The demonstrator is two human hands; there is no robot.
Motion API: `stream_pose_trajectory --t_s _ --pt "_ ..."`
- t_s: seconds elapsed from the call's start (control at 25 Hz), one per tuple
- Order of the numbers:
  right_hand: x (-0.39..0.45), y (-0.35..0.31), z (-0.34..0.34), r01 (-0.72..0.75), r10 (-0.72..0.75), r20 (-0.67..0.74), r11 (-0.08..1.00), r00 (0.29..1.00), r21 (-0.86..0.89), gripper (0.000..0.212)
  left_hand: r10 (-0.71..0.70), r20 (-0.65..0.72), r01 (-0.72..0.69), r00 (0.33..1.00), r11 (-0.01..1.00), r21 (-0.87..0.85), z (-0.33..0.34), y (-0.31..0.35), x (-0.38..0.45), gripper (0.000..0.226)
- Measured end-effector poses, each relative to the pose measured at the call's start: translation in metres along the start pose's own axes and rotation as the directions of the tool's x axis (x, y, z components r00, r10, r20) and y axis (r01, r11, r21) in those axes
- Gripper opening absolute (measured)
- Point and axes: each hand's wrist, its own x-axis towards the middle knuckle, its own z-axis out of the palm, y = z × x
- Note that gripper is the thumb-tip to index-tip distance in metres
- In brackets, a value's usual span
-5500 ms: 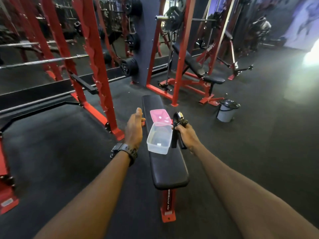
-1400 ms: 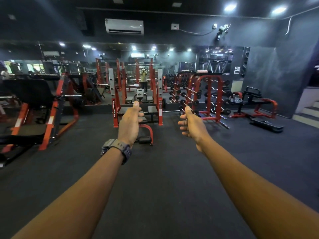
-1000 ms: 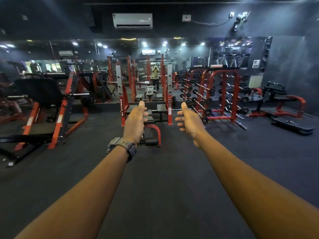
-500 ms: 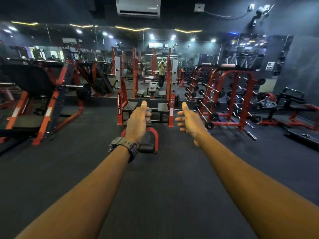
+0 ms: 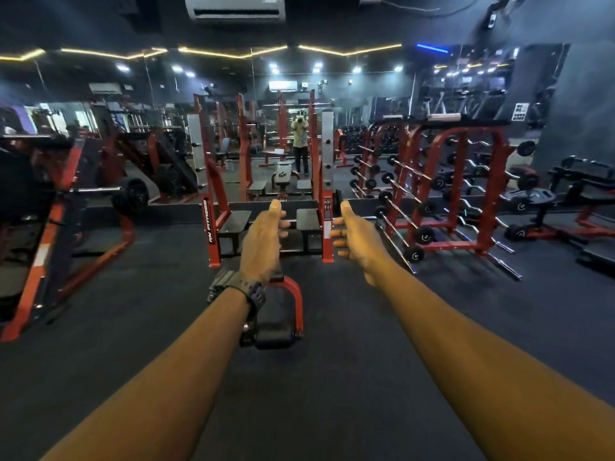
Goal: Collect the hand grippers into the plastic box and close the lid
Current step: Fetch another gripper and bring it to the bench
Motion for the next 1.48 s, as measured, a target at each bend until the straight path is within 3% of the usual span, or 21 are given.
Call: stream_pose_trajectory --t_s 0.16,0.64,0.92,1.2,1.48 --pt "0.14 0.04 -0.007 0.003 -0.004 0.054 1.0 0.999 0.021 0.055 -0.037 -0.003 0.037 0.999 0.999 -0.011 0.052 -0.06 0.121 0.066" --pt "0.55 0.132 0.038 -0.083 0.085 0.154 0.996 0.984 -0.019 0.056 -0.09 -0.12 0.083 0.989 0.995 -0.06 0.15 -0.229 0.496 0.042" --pt "0.785 0.173 0.077 -0.16 0.166 0.139 0.986 0.976 -0.053 0.056 -0.167 -0.133 0.159 0.977 0.985 -0.064 0.177 -0.316 0.726 0.047" --pt "1.015 0.245 0.106 -0.126 0.141 0.245 0.989 0.959 -0.077 0.055 -0.2 -0.187 0.195 0.962 0.98 -0.042 0.23 -0.41 0.914 0.066" --pt "1.212 0.296 0.143 -0.188 0.236 0.358 0.968 0.903 -0.165 0.059 -0.263 -0.274 0.264 0.925 0.964 -0.035 0.273 -0.484 1.076 0.044"
